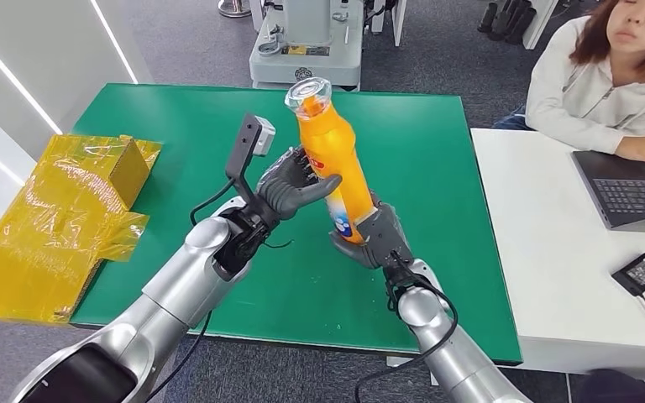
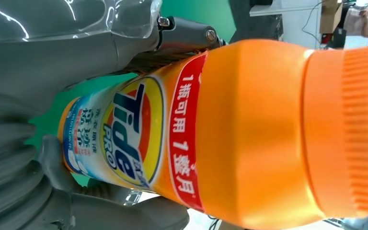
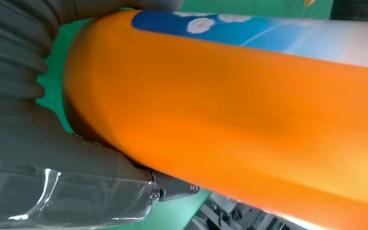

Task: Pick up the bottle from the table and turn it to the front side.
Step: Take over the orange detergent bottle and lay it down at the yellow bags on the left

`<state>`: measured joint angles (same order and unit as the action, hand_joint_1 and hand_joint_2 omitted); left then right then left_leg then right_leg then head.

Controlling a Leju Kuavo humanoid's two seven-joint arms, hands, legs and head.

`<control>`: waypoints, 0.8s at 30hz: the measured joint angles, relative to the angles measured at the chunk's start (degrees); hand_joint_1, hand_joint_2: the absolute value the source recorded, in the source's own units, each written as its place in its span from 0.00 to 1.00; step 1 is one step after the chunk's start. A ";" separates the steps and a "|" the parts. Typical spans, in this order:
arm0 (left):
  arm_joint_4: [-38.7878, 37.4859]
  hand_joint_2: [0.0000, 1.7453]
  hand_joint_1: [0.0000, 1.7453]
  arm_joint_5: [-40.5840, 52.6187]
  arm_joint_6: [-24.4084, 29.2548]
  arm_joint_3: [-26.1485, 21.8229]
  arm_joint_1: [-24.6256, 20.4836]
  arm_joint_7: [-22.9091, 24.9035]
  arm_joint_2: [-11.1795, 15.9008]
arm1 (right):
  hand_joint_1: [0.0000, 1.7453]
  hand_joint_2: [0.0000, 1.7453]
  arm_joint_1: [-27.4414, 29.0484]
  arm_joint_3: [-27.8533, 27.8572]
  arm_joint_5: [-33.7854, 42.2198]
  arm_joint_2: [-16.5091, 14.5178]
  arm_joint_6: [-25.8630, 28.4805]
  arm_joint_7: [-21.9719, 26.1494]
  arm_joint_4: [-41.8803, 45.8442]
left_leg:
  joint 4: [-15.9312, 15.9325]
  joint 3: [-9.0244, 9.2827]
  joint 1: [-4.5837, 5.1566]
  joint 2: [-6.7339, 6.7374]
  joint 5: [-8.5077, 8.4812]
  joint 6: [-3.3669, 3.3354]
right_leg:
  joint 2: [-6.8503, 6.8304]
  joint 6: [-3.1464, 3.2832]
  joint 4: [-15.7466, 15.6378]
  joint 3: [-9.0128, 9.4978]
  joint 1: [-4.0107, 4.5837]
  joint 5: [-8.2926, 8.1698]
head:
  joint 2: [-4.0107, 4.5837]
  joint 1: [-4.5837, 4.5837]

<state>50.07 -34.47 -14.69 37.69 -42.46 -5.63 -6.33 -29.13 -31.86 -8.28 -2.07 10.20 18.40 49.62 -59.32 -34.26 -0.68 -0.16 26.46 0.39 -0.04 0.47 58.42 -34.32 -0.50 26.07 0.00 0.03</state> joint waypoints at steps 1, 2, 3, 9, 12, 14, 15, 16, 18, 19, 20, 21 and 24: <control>0.04 1.00 1.00 0.04 0.15 -0.02 0.06 0.05 0.01 | 1.00 1.00 -0.16 -0.13 -0.05 -0.13 0.03 0.03 -0.37 | 0.00 0.00 0.00 0.00 0.00 0.00 | 0.00 0.00 0.00 0.00 0.00 0.00 | 0.00 0.00; 0.07 1.00 1.00 0.04 0.30 -0.04 0.09 0.10 0.02 | 1.00 1.00 -0.32 -0.27 -0.08 -0.22 0.08 0.05 -0.72 | 0.00 0.00 0.00 0.00 0.00 0.00 | 0.00 0.00 0.00 0.00 0.00 0.00 | 0.00 0.00; 0.07 1.00 1.00 0.02 0.44 -0.06 0.10 0.14 0.05 | 1.00 1.00 -0.48 -0.43 -0.10 -0.29 0.13 0.08 -1.04 | 0.00 0.00 0.00 0.00 0.00 0.00 | 0.00 0.00 0.00 0.00 0.00 0.00 | 0.00 0.00; 0.45 1.00 1.00 -0.25 0.95 -0.10 0.38 -0.14 0.57 | 1.00 1.00 -1.00 -0.99 -0.10 -0.51 0.69 0.52 -2.65 | 0.00 0.00 0.01 0.00 0.00 0.00 | 0.00 0.00 0.00 0.00 0.00 0.00 | 0.00 -0.01; 0.78 1.00 1.00 -0.23 0.95 -0.15 0.65 -0.85 0.87 | 1.00 1.00 -1.13 -1.17 0.09 -0.61 0.75 0.94 -3.16 | -0.01 0.00 0.01 0.00 0.00 0.00 | 0.00 0.00 0.00 0.00 0.00 0.00 | 0.00 0.00; 1.03 1.00 1.00 0.15 0.97 -0.21 0.96 -1.68 1.01 | 1.00 1.00 -1.15 -1.22 0.29 -0.64 0.73 1.26 -3.36 | -0.01 0.00 0.01 0.00 0.00 0.00 | 0.00 0.00 0.00 0.00 0.00 0.00 | 0.00 0.00; 1.14 1.00 1.00 0.37 0.98 -0.25 1.09 -1.96 1.05 | 0.75 1.00 -1.14 -1.25 0.39 -0.64 0.71 1.38 -3.40 | -0.01 0.00 0.00 0.00 0.00 0.00 | 0.00 0.00 0.00 0.00 0.00 0.00 | 0.00 0.00; 1.19 1.00 1.00 0.51 0.99 -0.28 1.18 -2.12 1.08 | 0.50 1.00 -1.14 -1.28 0.46 -0.64 0.70 1.45 -3.42 | 0.00 0.00 0.00 0.00 0.00 0.00 | 0.00 0.00 0.00 0.00 0.00 0.00 | 0.00 0.00; 1.34 1.00 1.00 0.88 1.10 -0.34 1.32 -2.27 1.11 | 0.00 1.00 -1.14 -1.37 0.69 -0.64 0.68 1.46 -3.49 | 0.00 0.00 0.00 0.00 0.00 0.00 | 0.00 0.00 0.00 0.00 0.00 0.00 | 0.00 0.00; 1.46 1.00 1.00 1.54 1.48 -0.36 1.40 -2.64 1.12 | 0.00 1.00 -1.13 -1.40 0.89 -0.64 0.66 1.48 -3.52 | 0.00 0.00 0.00 0.00 0.00 0.00 | 0.00 0.00 0.00 0.00 0.00 0.00 | 0.00 0.00; 1.63 1.00 1.00 2.75 2.24 -0.37 1.49 -3.39 1.14 | 0.00 1.00 -1.06 -1.43 1.24 -0.62 0.56 1.52 -3.49 | -0.01 0.01 0.00 0.00 0.00 0.00 | 0.00 0.00 0.00 0.00 0.00 0.00 | 0.00 0.00; 1.81 1.00 1.00 4.72 3.48 -0.43 1.56 -4.57 1.20 | 0.00 1.00 -0.84 -1.43 1.74 -0.55 0.38 1.61 -3.25 | -0.01 0.01 0.00 0.00 0.00 0.00 | 0.00 0.00 0.00 -0.01 0.00 0.00 | 0.00 0.00; 2.25 1.00 1.00 12.34 8.52 -1.41 1.63 -8.63 1.70 | 0.00 1.00 1.24 -1.17 3.41 0.21 -0.12 1.95 -0.38 | -0.01 0.01 0.00 0.00 0.00 0.00 | 0.01 0.00 -0.01 -0.01 0.00 0.00 | 0.00 0.01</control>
<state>52.32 -22.13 -6.17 36.28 -40.83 -14.26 -4.63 -27.89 -33.03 -4.87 -1.86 10.08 20.35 49.24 -59.33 -34.24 -0.67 -0.16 26.46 0.39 -0.03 0.47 58.41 -34.33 -0.50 26.07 0.00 0.03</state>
